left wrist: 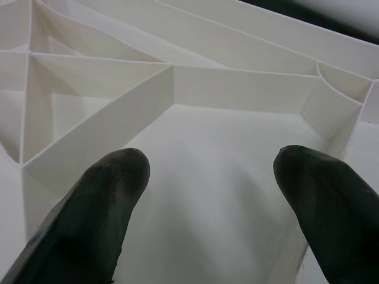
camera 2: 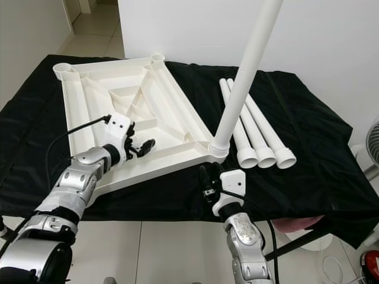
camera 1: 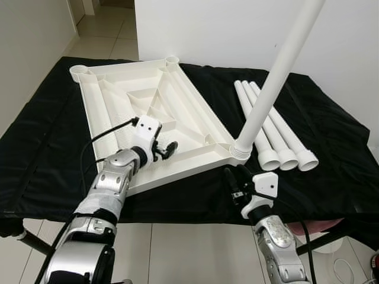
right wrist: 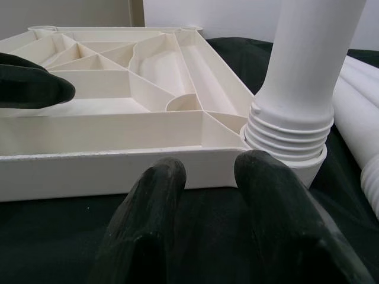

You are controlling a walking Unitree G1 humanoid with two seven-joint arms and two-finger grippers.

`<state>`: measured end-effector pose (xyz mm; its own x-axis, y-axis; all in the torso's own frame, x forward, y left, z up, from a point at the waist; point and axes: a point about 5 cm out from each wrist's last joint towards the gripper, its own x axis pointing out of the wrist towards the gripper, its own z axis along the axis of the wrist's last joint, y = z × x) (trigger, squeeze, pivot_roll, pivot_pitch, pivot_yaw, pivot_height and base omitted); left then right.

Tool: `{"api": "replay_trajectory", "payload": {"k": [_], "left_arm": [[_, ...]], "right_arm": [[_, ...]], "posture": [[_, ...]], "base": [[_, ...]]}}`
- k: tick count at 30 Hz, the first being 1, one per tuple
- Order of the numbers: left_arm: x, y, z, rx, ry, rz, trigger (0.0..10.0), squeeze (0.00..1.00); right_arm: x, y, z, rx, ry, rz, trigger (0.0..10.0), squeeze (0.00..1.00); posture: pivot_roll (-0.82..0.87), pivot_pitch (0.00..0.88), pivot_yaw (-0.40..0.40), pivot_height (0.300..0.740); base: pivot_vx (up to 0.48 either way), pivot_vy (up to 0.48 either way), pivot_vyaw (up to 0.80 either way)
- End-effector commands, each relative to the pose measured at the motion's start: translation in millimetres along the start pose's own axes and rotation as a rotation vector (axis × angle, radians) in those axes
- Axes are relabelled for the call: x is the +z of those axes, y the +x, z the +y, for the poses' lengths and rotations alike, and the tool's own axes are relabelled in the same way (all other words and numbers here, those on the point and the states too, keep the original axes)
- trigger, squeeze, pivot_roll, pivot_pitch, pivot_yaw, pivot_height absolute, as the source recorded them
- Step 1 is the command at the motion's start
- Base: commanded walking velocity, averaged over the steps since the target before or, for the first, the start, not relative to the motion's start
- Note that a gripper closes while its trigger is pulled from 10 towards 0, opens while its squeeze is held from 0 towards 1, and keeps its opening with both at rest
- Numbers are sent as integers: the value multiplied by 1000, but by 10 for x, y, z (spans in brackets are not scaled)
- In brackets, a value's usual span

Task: Building children table

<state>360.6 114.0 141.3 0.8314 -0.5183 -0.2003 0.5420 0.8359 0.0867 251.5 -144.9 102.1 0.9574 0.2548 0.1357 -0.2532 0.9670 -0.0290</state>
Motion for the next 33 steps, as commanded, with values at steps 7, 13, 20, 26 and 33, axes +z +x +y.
{"api": "replay_trajectory", "payload": {"k": [7,13,20,26,33], "left_arm": [[196,-3,-230,-130,31,-112,10000,0],[154,-8,-368,-225,56,-105,10000,0],[74,22,-416,-236,67,-65,10000,0],[-59,105,-403,-155,74,36,10000,0],[-145,169,-265,-5,26,118,10000,0]], "right_arm": [[-69,-103,-108,-56,-24,9,10000,0],[-104,-182,-180,-111,-41,15,10000,0],[-101,-195,-172,-119,-38,14,10000,0],[-59,-189,-130,-111,-34,-7,10000,0],[-29,-155,-92,-94,-32,-21,10000,0]], "posture": [[-87,0,-29,740],[-93,0,-28,740],[-101,0,-22,740],[-110,0,-16,740],[-109,0,-17,740]], "base": [[0,0,0],[0,0,0],[0,0,0],[0,0,0],[0,0,0]]}}
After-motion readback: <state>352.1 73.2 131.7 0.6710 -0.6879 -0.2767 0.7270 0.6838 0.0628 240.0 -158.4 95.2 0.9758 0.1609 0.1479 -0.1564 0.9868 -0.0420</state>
